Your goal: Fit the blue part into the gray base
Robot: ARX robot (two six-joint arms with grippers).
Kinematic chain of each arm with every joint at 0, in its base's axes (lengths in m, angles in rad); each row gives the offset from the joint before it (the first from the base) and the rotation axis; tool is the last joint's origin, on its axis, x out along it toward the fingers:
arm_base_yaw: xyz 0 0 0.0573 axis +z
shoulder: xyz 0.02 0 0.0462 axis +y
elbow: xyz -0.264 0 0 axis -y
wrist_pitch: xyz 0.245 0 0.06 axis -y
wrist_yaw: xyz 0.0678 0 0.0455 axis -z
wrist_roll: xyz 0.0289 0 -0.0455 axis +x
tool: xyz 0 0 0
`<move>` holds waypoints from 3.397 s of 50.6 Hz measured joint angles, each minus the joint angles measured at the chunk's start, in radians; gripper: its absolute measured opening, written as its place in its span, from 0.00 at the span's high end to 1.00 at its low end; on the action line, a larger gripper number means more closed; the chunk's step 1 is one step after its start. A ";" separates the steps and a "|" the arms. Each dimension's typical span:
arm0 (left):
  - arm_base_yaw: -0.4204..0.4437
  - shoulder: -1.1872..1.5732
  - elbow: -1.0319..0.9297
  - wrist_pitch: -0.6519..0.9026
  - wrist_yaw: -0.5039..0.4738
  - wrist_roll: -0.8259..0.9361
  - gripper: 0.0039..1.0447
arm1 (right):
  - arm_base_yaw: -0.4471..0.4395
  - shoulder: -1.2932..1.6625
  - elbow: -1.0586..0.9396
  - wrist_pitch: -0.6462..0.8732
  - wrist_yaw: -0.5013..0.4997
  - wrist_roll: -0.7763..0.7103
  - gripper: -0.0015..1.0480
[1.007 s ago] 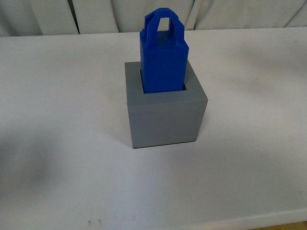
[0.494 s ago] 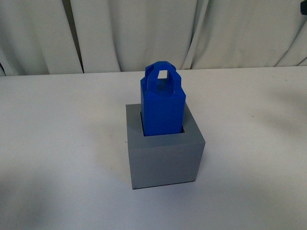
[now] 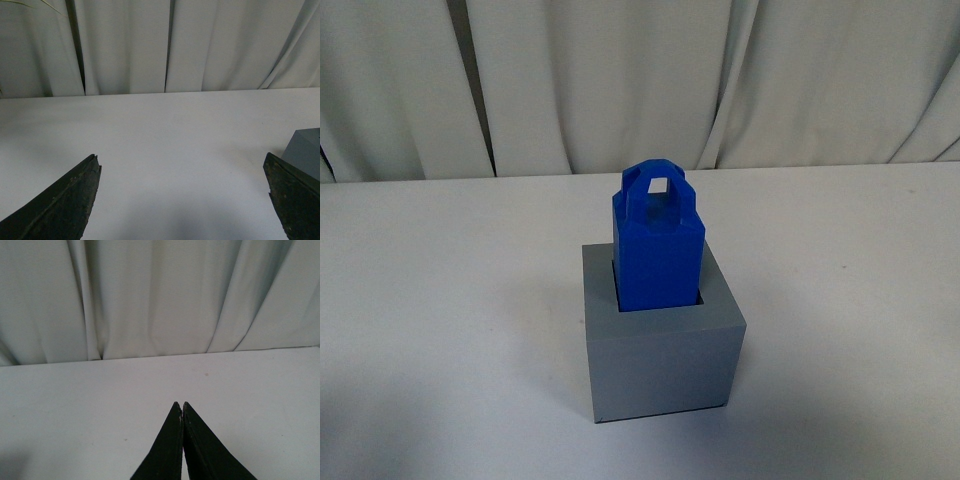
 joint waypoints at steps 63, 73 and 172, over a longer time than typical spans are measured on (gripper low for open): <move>0.000 0.000 0.000 0.000 0.000 0.000 0.06 | 0.000 -0.694 -0.312 -0.362 0.000 0.006 0.98; 0.000 0.000 0.000 0.000 0.000 0.000 0.06 | 0.000 -0.764 -0.312 -0.430 -0.001 0.006 0.98; 0.000 0.000 0.000 0.000 0.000 0.000 0.06 | 0.000 -1.063 -0.311 -0.734 -0.004 0.007 0.07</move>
